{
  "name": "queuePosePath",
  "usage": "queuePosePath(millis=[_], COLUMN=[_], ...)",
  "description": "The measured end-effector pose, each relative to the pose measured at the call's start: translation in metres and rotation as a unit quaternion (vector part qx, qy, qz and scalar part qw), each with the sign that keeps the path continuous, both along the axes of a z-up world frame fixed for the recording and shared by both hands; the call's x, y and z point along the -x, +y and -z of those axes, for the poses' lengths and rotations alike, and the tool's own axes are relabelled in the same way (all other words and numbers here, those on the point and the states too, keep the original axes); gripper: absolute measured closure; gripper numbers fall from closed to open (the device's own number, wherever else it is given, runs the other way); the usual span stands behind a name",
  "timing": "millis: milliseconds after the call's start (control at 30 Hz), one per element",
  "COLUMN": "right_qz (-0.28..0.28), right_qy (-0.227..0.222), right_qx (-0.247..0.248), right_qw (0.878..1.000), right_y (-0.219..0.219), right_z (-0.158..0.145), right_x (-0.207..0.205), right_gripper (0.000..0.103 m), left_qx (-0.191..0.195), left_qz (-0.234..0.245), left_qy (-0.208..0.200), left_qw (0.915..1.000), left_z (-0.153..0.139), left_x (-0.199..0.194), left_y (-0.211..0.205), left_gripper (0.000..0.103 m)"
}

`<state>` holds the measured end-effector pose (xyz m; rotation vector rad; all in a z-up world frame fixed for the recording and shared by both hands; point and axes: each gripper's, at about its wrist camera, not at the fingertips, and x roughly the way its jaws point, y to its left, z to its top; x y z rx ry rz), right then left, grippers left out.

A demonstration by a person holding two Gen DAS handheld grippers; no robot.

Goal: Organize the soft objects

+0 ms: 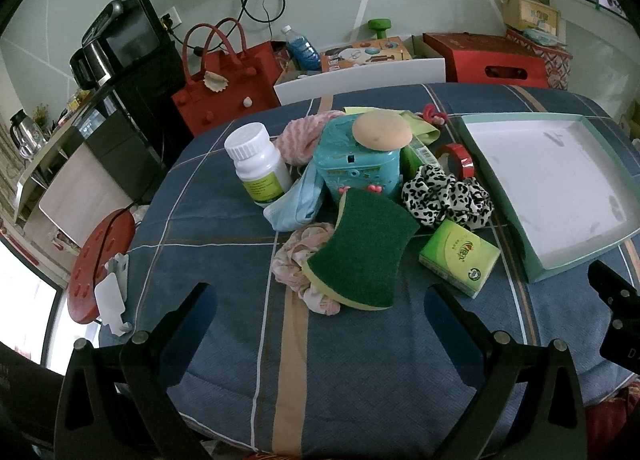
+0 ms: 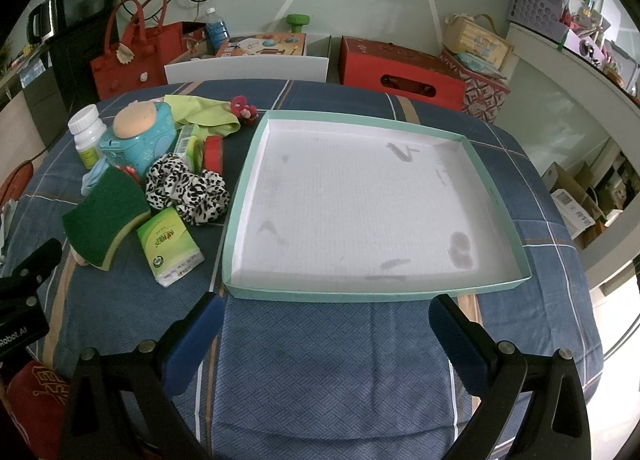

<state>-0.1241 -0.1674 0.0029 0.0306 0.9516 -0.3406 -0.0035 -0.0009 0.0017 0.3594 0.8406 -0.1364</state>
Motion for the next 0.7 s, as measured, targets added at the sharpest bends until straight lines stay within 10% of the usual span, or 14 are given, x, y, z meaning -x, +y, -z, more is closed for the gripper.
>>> queuePosePath(millis=[700], right_qz=[-0.002], right_qy=[0.001], right_qx=[0.005], right_qw=[1.000], right_y=[0.0017], right_z=[0.0000], right_x=[0.0001], right_gripper=[0.000], left_qx=[-0.001], left_qz=[0.000], left_qy=[0.000], left_qw=[1.0000], left_z=[-0.0002], left_x=[-0.0002], left_y=[0.0004], left_gripper=[0.000])
